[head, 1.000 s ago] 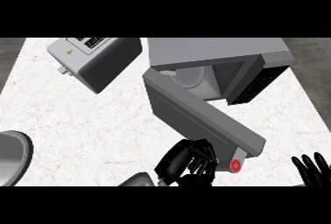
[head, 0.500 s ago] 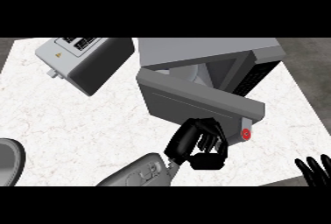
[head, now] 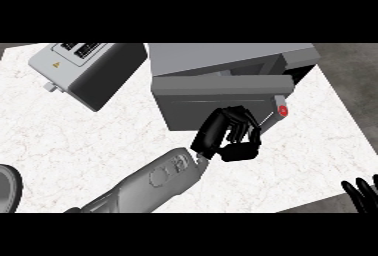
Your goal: Pick up the milk, place it into the microwave and close the microwave
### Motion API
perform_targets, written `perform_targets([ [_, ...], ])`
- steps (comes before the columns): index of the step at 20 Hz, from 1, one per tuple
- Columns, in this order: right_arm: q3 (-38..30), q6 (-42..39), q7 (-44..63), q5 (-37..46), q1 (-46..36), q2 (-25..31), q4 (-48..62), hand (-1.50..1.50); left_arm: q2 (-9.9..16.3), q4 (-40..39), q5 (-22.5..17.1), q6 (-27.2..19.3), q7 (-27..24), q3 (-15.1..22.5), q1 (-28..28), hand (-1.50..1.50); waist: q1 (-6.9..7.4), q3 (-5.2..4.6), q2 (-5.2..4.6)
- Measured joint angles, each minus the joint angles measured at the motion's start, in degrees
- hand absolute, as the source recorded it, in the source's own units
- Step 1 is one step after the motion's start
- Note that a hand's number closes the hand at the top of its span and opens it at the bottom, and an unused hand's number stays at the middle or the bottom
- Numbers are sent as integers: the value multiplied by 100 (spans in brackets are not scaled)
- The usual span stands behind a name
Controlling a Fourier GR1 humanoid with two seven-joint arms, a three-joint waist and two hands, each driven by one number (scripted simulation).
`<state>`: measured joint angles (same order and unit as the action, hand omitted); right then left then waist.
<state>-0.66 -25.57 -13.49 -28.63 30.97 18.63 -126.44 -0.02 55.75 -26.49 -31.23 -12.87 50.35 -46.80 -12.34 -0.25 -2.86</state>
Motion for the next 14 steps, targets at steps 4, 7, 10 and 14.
perform_targets([
  [4,-42,64,138,-121,-50,55,-122,-150,0,-320,-418,38,-162,-148,-297,150,-58,3,-31],
  [7,-86,139,234,-210,-105,82,-205,-150,-1,-551,-714,87,-303,-255,-478,150,-87,4,-54],
  [10,-139,173,311,-270,-139,135,-280,-150,1,-605,-954,103,-442,-285,-487,150,-123,6,-43],
  [14,-170,189,371,-372,-205,177,-358,-150,13,-611,-1214,101,-657,-299,-455,150,-174,8,-38],
])
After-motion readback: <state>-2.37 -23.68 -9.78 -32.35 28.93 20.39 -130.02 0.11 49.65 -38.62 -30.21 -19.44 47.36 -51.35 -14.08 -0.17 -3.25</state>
